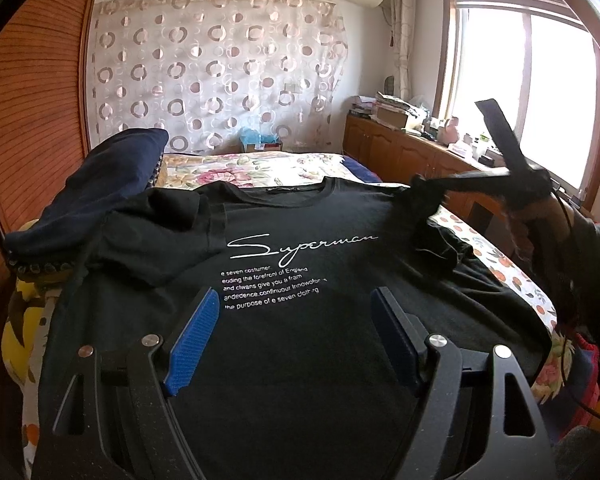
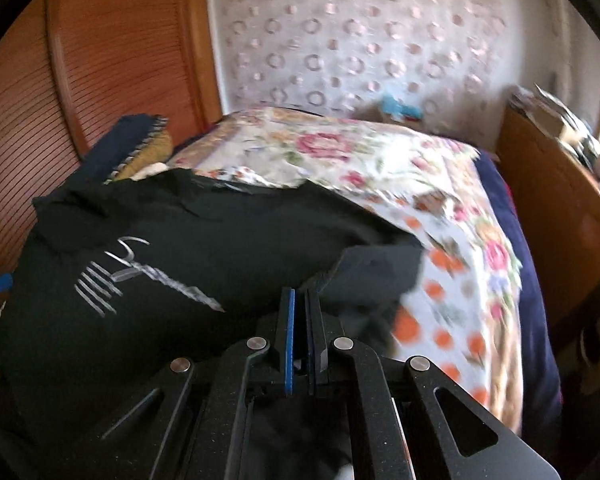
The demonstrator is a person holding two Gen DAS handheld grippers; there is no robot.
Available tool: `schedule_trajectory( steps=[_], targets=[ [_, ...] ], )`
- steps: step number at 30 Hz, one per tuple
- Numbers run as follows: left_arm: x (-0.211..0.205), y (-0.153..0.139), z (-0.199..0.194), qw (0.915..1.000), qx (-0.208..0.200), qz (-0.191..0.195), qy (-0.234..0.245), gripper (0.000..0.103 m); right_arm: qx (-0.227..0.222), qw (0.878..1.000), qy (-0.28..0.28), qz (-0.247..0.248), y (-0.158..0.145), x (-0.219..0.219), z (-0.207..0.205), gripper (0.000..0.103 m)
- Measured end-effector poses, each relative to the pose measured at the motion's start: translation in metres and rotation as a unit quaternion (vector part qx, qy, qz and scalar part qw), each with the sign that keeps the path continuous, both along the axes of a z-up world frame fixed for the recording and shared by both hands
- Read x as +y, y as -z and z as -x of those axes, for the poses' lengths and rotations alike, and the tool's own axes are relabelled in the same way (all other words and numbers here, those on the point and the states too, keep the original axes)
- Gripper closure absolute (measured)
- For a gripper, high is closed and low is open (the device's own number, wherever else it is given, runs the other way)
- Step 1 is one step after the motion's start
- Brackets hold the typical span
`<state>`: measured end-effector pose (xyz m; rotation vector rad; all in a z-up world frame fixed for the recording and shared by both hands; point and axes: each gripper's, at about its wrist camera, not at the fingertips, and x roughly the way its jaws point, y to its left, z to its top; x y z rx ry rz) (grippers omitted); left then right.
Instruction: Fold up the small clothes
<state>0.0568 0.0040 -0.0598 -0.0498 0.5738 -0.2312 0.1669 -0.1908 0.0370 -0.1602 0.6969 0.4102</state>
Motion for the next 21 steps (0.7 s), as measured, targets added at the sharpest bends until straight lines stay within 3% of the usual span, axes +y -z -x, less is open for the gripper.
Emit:
schedule_trajectory(
  steps=[4,5,6,8,14,21],
  targets=[
    [0.004,-0.001,0.0,1.0,0.001,0.001,-0.004,0.024,-0.008,1.0,0.002,-0.001,-0.005,0.024,-0.017,0.098],
    [0.006,-0.002,0.001,1.0,0.001,0.002,-0.005,0.024,-0.011,1.0,0.005,-0.002,-0.005,0.028,-0.021,0.088],
    [0.007,-0.002,0.001,1.0,0.001,0.003,-0.006,0.024,-0.015,1.0,0.01,0.0,-0.005,0.03,-0.022,0.066],
    [0.008,-0.003,0.002,1.0,0.0,0.001,-0.007,0.024,-0.024,1.0,0.014,0.0,-0.006,0.028,-0.018,0.054],
    [0.012,-0.003,-0.002,0.9999,-0.002,0.002,-0.01,0.024,-0.017,0.999,0.013,0.035,0.016,0.026,0.003,0.054],
    [0.024,-0.004,-0.02,0.9994,0.001,-0.027,-0.023,0.024,0.025,0.998,0.029,0.048,0.057,0.015,-0.014,0.054]
  ],
)
